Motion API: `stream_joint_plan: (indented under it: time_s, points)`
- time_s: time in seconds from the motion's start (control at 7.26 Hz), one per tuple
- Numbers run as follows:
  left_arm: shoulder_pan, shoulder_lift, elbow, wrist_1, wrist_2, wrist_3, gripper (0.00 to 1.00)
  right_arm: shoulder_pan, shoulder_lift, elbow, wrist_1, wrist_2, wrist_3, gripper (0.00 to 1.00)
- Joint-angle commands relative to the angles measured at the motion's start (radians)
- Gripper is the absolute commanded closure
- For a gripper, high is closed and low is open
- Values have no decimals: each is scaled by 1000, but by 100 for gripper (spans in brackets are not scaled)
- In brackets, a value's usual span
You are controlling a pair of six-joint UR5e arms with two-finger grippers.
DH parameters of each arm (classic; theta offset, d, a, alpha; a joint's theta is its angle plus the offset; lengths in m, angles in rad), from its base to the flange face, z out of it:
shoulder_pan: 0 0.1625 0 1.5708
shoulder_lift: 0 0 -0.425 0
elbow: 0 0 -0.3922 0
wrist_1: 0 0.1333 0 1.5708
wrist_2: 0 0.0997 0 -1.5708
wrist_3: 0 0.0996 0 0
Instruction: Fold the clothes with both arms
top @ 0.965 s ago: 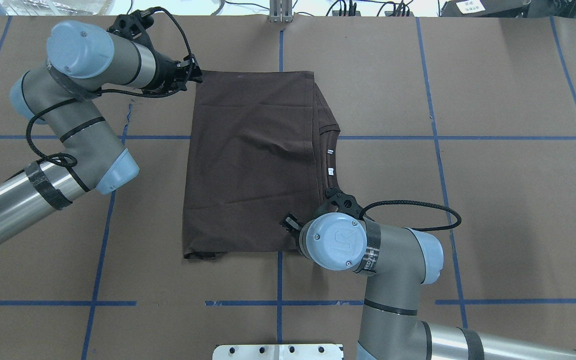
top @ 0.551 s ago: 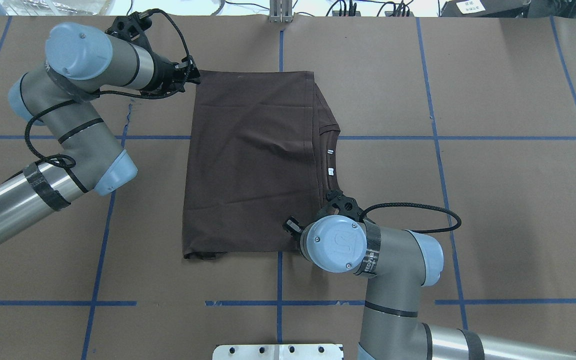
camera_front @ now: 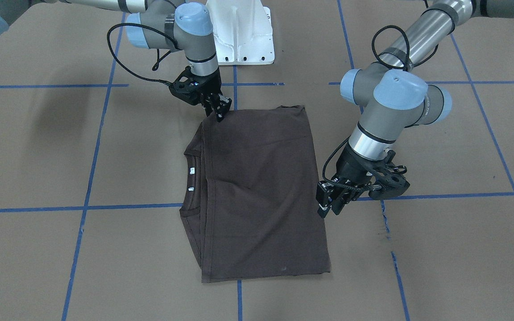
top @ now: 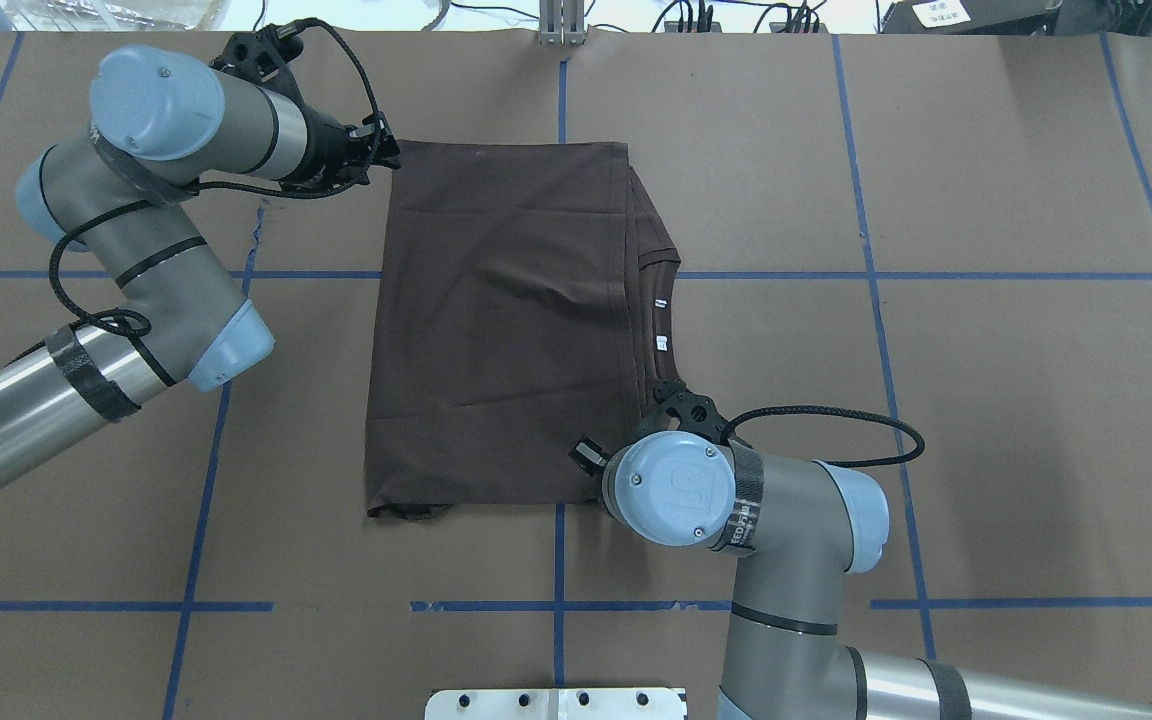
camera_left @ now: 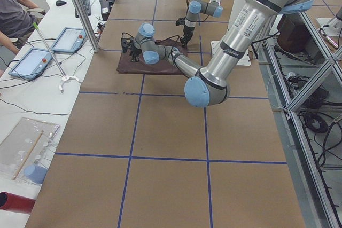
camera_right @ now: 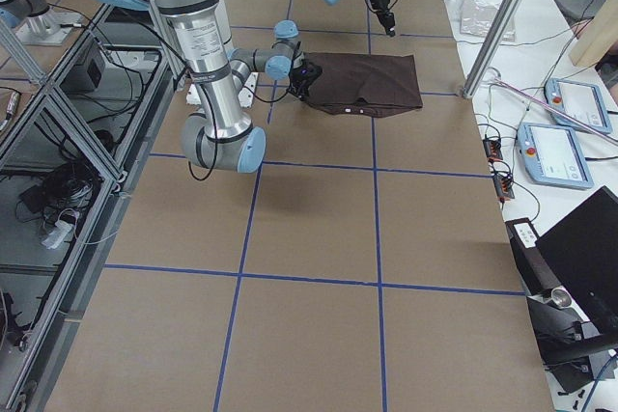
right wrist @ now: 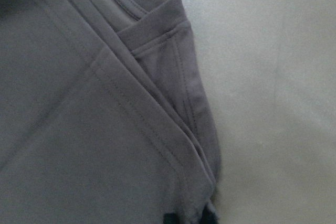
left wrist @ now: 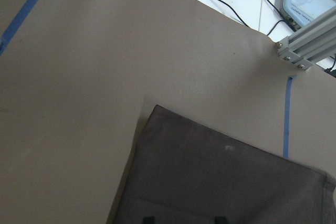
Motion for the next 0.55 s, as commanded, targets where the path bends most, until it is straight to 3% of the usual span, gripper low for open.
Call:
stream_joint_plan:
  time_s: [0.0, 0.14, 0.41]
  points:
    - [2, -2, -2, 0, 0, -14, 52, 2, 2, 9, 0, 6, -4, 100]
    - [0, -2, -9, 2, -2, -18, 52, 3, 0, 14, 0, 7, -5, 100]
    - [38, 82, -163, 12, -24, -201, 52, 9, -73, 142, -2, 7, 2, 100]
